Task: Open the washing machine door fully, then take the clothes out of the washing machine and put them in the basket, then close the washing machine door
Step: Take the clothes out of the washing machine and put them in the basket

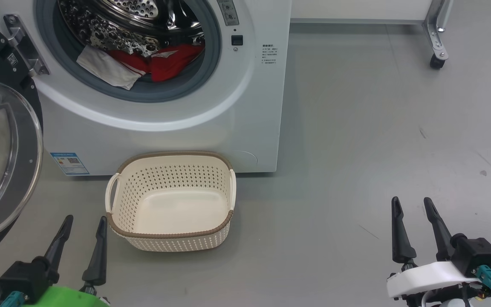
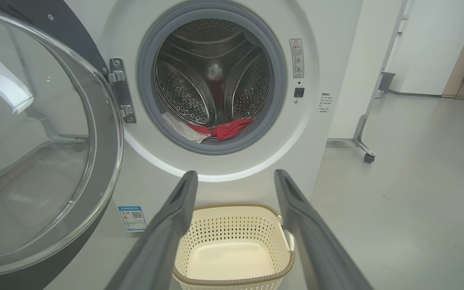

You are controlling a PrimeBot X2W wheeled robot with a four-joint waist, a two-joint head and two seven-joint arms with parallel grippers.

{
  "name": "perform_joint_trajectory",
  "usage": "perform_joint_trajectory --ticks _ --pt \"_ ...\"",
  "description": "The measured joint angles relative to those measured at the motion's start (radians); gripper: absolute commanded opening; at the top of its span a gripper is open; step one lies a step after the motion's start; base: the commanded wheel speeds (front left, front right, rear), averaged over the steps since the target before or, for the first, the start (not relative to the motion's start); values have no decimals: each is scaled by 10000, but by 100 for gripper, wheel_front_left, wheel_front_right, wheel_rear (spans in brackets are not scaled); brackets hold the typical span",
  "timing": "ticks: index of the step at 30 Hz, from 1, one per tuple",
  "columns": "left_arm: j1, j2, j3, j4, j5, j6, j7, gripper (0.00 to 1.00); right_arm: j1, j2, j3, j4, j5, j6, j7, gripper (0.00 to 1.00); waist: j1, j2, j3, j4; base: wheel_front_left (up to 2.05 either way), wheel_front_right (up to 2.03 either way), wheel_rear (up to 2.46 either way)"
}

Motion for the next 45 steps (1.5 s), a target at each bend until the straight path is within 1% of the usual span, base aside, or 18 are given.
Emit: perform_joint_trajectory --ticks 21,28,45 --pt "58 -58 -6 -79 -17 0 0 100 -1 6 15 0 0 0 0 100 0 0 -56 45 0 0 0" --pt "107 -280 94 -236 -575 0 0 100 -1 8 35 2 0 0 0 100 0 0 -61 50 11 -11 0" --pt "111 -249 261 -336 -717 0 0 100 -1 8 86 4 15 -2 0 100 0 0 -31 48 60 -60 0"
